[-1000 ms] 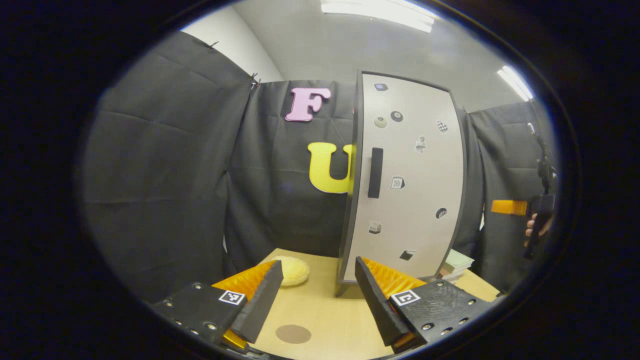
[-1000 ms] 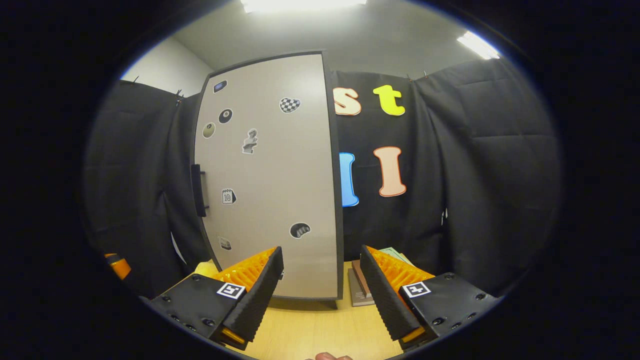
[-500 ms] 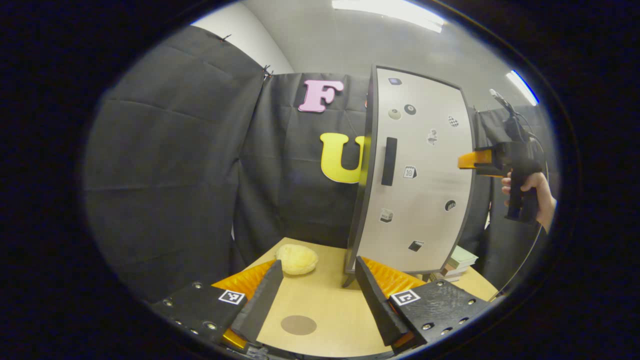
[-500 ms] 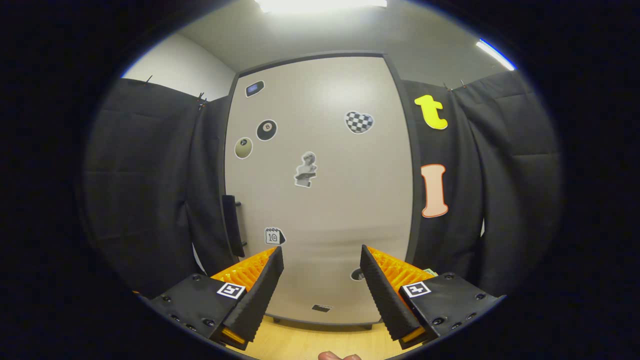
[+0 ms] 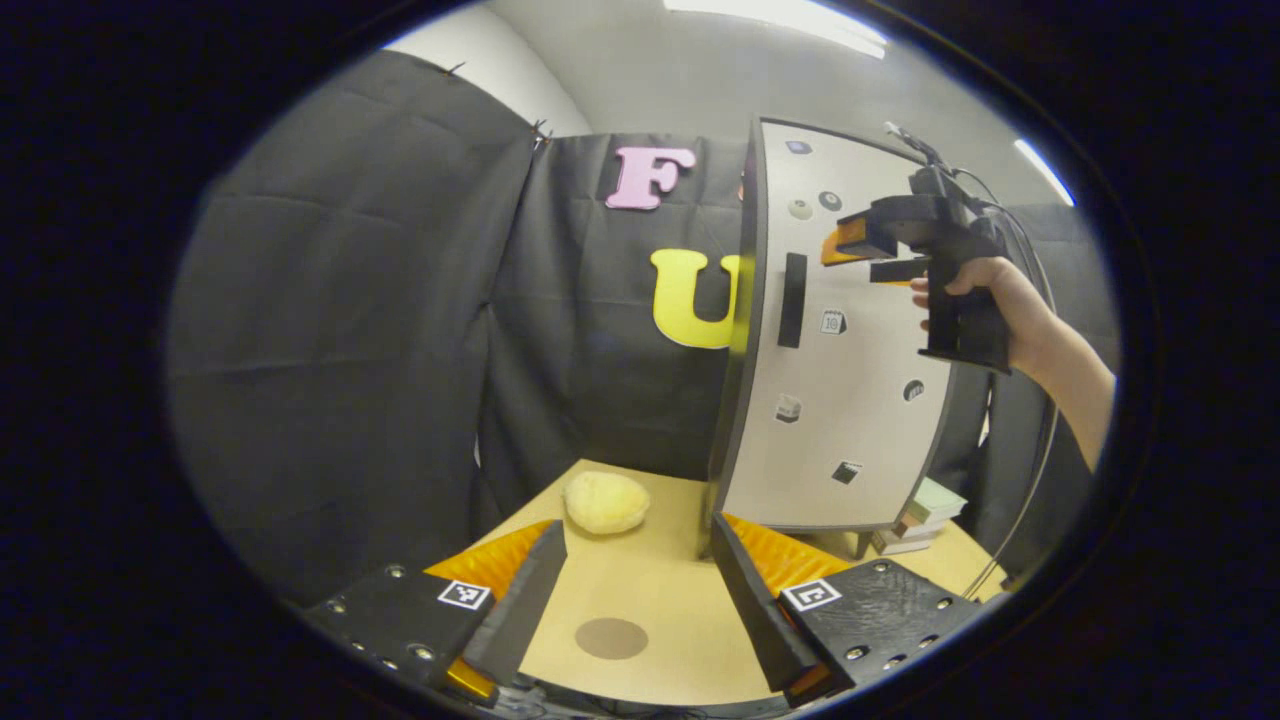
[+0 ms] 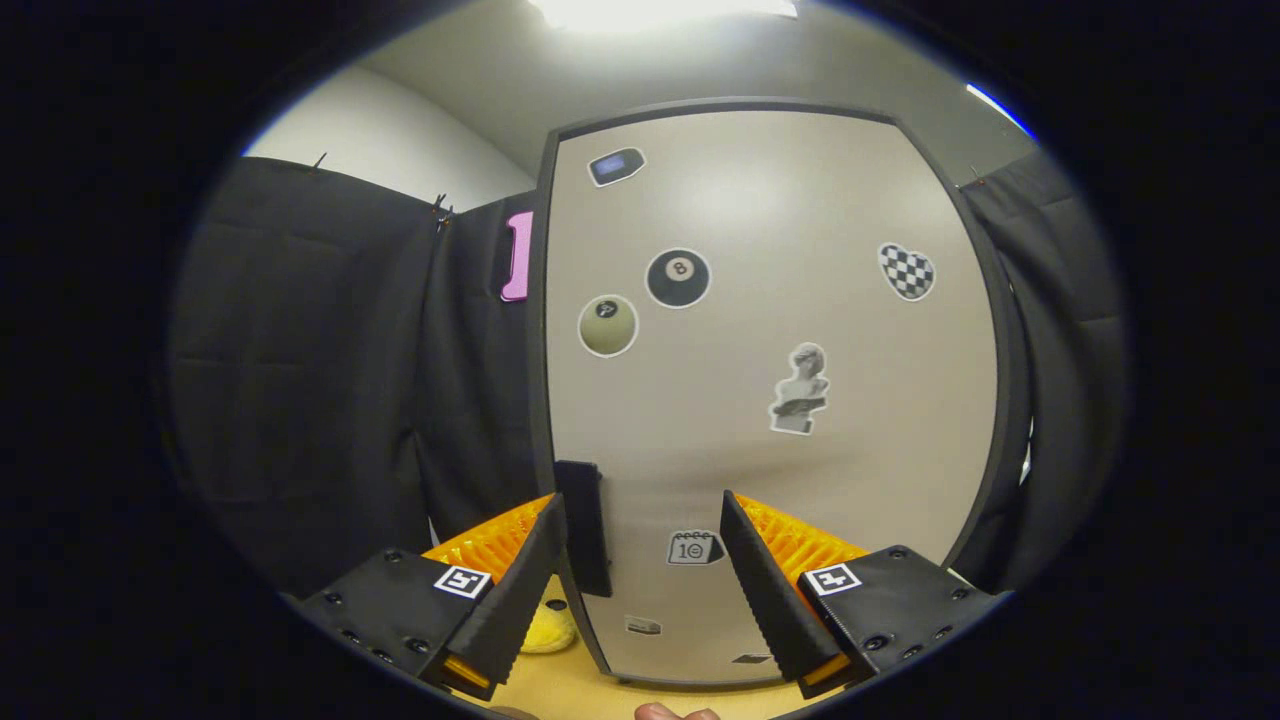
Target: Open the cabinet door with the right hand, grasp the bottle in the cabinet with the left hand and place it on the coaster, then close the cabinet door with the right hand.
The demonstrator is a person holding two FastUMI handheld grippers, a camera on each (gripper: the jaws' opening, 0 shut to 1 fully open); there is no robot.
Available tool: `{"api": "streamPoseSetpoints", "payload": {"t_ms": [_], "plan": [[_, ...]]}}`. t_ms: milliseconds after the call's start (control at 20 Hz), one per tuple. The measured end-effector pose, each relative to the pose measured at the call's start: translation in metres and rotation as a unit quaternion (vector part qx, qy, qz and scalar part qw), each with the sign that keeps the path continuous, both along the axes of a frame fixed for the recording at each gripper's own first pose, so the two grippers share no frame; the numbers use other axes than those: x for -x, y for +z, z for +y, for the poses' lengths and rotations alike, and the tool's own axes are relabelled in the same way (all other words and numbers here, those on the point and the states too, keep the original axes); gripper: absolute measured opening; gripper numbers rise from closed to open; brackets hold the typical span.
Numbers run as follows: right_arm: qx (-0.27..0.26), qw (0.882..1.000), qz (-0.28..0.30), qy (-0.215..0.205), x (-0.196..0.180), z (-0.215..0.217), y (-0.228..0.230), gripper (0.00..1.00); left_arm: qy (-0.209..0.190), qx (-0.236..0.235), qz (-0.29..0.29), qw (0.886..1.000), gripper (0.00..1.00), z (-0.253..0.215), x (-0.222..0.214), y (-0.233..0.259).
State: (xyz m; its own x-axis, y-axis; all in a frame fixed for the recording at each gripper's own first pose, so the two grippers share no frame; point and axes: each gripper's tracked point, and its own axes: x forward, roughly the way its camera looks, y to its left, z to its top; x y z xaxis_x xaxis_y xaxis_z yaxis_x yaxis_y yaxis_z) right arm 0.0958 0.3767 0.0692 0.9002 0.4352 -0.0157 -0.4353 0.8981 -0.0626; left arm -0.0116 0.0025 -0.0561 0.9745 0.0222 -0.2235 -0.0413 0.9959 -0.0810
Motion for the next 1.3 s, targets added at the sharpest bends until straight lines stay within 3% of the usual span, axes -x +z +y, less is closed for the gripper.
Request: {"api": "streamPoseSetpoints", "payload": {"t_ms": [500, 550, 800, 850, 900, 950, 1100, 1300], "plan": [[0.020, 0.997, 0.039, -0.070, -0.042, 0.033, -0.036, 0.97, 0.039, 0.016, 0.022, 0.999, 0.87, 0.022, 0.019, -0.019], [0.023, 0.996, 0.038, -0.073, -0.043, 0.036, -0.038, 0.85, 0.042, 0.017, 0.026, 0.999, 0.87, 0.025, 0.020, -0.020], [0.050, 0.993, 0.058, -0.085, -0.056, 0.045, -0.051, 0.63, 0.054, 0.015, 0.025, 0.998, 0.87, 0.035, 0.025, -0.018], [0.047, 0.994, 0.058, -0.083, -0.054, 0.047, -0.051, 0.51, 0.055, 0.012, 0.025, 0.998, 0.90, 0.035, 0.024, -0.017], [0.049, 0.993, 0.057, -0.086, -0.053, 0.048, -0.051, 0.48, 0.057, 0.010, 0.025, 0.998, 0.87, 0.036, 0.026, -0.017], [0.051, 0.993, 0.054, -0.092, -0.054, 0.048, -0.050, 0.37, 0.058, 0.008, 0.024, 0.998, 0.87, 0.037, 0.024, -0.015], [0.049, 0.992, 0.060, -0.095, -0.054, 0.049, -0.052, 0.32, 0.056, 0.005, 0.020, 0.998, 0.90, 0.034, 0.026, -0.013], [0.027, 0.996, 0.067, -0.058, -0.053, 0.050, -0.052, 0.24, 0.053, 0.001, 0.019, 0.998, 0.87, 0.030, 0.029, -0.008]]}}
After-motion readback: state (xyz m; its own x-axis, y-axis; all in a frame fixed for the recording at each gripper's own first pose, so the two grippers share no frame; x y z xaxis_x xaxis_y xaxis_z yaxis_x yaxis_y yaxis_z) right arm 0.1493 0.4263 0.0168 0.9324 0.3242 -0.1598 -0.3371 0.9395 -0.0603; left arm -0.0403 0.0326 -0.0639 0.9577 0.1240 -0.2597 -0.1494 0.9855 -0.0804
